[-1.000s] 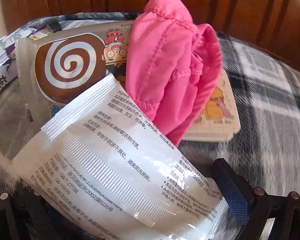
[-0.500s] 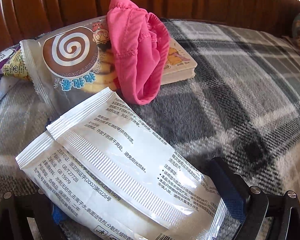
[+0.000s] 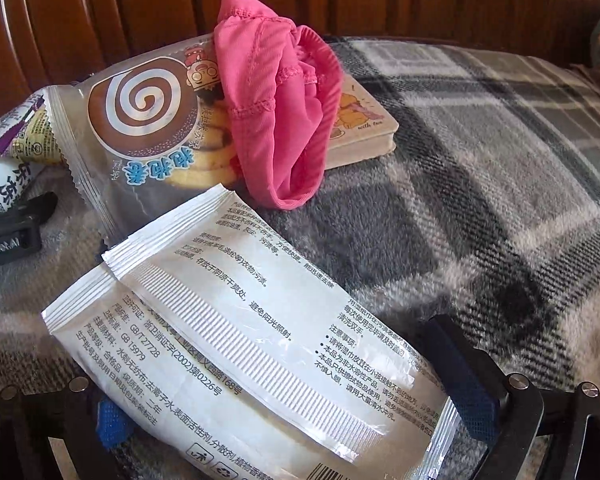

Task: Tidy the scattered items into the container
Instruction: 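Grasp the white bottle with the left tool while the right tool grasps a white wipe packet, then lift the white bottle and wipe packet toward the red tray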

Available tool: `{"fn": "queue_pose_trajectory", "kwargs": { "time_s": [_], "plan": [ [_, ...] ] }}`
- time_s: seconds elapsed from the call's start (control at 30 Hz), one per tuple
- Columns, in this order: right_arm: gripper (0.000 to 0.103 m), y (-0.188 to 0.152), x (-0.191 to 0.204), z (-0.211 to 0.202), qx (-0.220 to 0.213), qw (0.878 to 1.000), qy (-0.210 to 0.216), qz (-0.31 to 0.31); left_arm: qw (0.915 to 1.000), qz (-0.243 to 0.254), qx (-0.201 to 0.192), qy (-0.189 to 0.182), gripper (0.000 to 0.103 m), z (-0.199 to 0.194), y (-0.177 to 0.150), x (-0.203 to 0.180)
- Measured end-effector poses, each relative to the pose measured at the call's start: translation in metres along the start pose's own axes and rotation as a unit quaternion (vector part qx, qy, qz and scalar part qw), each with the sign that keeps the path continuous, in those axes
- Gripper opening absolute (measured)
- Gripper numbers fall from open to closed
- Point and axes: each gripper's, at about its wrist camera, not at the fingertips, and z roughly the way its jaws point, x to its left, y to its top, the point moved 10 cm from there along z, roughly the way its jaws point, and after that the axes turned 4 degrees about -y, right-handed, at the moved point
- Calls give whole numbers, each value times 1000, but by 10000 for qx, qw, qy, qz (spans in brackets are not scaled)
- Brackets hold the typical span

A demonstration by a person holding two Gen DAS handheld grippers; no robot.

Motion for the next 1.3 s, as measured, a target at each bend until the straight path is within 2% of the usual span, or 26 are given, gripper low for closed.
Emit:
{"fn": "queue_pose_trajectory", "kwargs": {
  "time_s": [0.1,0.13,0.2,0.23,0.27,0.37,0.4,0.43,0.57,0.67,0.9,1.0,1.13,1.3],
  "plan": [
    [103,0,1,1,18,9999,-79,-62,10000,24,-43,69,103,-4,2,-1],
    [103,0,1,1,20,9999,-88,-69,9999,14,-91,90,98,-7,3,-2],
    [103,1,2,1,7,10000,-80,-58,9997,-20,-189,134,82,-14,7,0],
    [103,1,2,1,0,9999,-90,-58,9997,-59,-212,133,68,-18,9,2],
    [103,1,3,0,-12,9999,-108,-67,9997,-117,-209,54,65,-22,11,3],
    [92,-2,5,-9,-94,9998,-135,-60,9964,-347,-353,-682,64,-38,11,-2],
    [74,-3,5,-14,-172,9997,-159,-97,9958,-361,-345,-771,64,-41,10,-3],
    [67,-4,5,-18,-233,9994,-209,-160,9961,-345,-345,-733,64,-44,9,-4],
    [63,-4,12,-23,-314,9982,-360,-374,9980,-105,-349,-519,64,-47,8,-12],
    [63,-3,15,-25,-322,9987,-271,-271,9982,71,-239,-550,64,-50,-2,-21],
    [56,-8,-2,-42,-473,9964,527,459,9972,-34,-310,-686,64,-51,-8,-29],
    [54,-4,-7,-54,-576,9958,562,427,9960,-41,-569,-689,64,-65,0,-28],
    [54,0,-12,-70,-614,9961,566,288,9905,-92,-1036,-905,64,-103,11,-34],
    [54,6,-18,-83,-746,9949,558,394,9857,293,-1438,-828,64,-150,30,-36]
  ]
}}
